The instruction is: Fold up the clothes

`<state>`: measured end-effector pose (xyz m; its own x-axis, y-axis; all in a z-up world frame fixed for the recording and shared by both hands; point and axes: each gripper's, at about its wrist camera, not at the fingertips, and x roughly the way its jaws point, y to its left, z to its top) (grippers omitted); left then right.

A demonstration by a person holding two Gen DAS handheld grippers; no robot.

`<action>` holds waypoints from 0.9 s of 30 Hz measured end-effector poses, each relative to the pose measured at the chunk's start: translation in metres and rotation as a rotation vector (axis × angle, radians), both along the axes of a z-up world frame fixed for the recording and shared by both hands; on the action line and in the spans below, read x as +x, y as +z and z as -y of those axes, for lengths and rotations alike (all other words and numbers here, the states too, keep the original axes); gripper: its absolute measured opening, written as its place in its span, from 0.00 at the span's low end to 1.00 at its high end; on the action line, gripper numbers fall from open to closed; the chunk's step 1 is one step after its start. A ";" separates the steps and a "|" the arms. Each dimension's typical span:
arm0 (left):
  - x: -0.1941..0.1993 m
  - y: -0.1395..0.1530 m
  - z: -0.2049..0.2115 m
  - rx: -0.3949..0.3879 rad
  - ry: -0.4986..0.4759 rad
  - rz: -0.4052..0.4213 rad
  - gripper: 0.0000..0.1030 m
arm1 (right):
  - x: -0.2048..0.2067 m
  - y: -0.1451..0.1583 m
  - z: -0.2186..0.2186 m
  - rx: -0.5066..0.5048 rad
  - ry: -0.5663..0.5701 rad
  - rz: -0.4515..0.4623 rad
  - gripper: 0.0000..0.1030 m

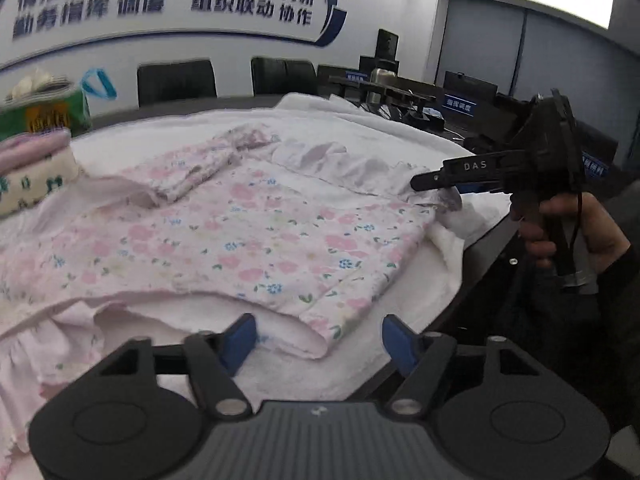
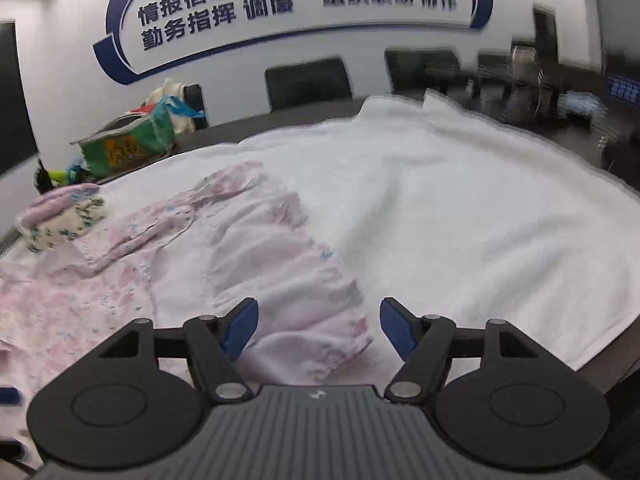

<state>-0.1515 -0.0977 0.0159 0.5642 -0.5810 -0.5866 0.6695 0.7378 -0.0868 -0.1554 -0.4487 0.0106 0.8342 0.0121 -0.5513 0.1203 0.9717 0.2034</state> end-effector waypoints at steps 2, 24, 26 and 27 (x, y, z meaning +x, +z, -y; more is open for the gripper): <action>0.007 0.002 -0.005 0.007 0.020 -0.023 0.02 | -0.001 -0.001 -0.005 0.007 0.010 0.004 0.02; 0.173 0.086 -0.045 -0.191 0.254 -0.256 0.46 | 0.113 0.070 -0.055 0.125 0.375 0.034 0.47; 0.218 0.068 -0.033 -0.137 0.379 -0.320 0.44 | 0.154 0.071 -0.060 0.203 0.405 -0.016 0.47; 0.236 0.058 -0.027 -0.098 0.445 -0.351 0.43 | 0.187 0.064 -0.063 0.264 0.397 -0.097 0.47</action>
